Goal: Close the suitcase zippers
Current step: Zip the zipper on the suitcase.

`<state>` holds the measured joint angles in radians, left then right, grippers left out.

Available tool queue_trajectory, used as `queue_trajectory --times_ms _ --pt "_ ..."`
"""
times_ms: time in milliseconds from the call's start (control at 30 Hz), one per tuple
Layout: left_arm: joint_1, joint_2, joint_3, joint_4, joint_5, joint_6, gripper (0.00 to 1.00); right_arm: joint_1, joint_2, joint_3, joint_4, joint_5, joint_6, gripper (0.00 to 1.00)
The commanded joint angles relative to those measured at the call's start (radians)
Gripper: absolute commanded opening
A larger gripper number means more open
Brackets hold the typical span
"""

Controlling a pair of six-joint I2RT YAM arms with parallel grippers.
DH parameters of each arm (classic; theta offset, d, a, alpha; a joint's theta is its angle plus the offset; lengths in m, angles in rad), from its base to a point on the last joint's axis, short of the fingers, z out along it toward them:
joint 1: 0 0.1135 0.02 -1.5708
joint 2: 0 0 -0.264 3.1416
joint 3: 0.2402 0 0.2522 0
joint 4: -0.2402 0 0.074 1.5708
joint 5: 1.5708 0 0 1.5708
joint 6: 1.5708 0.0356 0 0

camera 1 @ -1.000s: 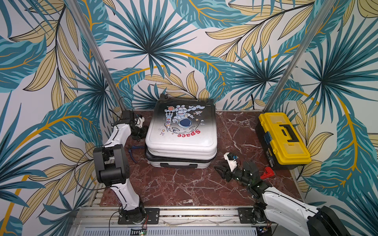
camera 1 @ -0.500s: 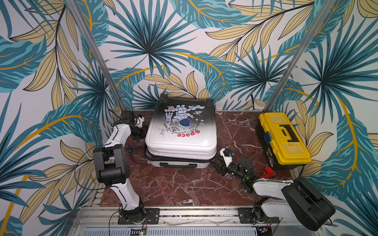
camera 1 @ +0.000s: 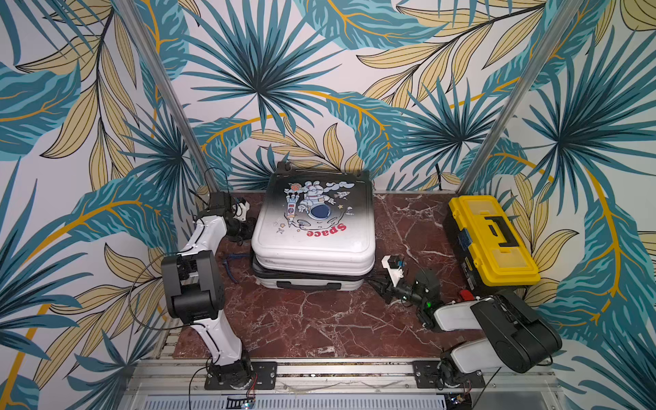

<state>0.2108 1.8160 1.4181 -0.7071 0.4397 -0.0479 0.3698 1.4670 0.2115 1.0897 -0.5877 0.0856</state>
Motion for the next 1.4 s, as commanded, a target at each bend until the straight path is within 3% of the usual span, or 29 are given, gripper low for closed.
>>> queue_trajectory --times_ms 0,467,700,800,967,1133,1367 --pt "0.011 0.029 -0.043 -0.01 0.0 -0.007 0.0 -0.016 0.005 0.033 0.008 0.024 -0.007 0.23" --pt "0.012 0.028 -0.055 -0.015 0.017 -0.013 0.0 -0.031 0.021 0.056 -0.017 -0.049 -0.001 0.0" --pt "0.007 -0.018 -0.077 0.0 -0.096 -0.151 0.0 -0.008 -0.02 0.014 -0.05 -0.042 0.012 0.0" --pt "-0.009 -0.056 -0.107 0.024 -0.216 -0.254 0.0 0.043 -0.079 0.019 -0.181 0.015 -0.058 0.0" --pt "-0.026 -0.091 -0.128 0.024 -0.307 -0.387 0.0 0.11 -0.197 -0.008 -0.31 0.091 -0.124 0.0" --pt "-0.03 -0.09 -0.139 0.025 -0.325 -0.48 0.0 0.221 -0.315 0.01 -0.513 0.176 -0.191 0.0" --pt "-0.028 -0.087 -0.123 0.023 -0.322 -0.485 0.0 0.242 -0.457 -0.052 -0.543 0.144 -0.122 0.0"
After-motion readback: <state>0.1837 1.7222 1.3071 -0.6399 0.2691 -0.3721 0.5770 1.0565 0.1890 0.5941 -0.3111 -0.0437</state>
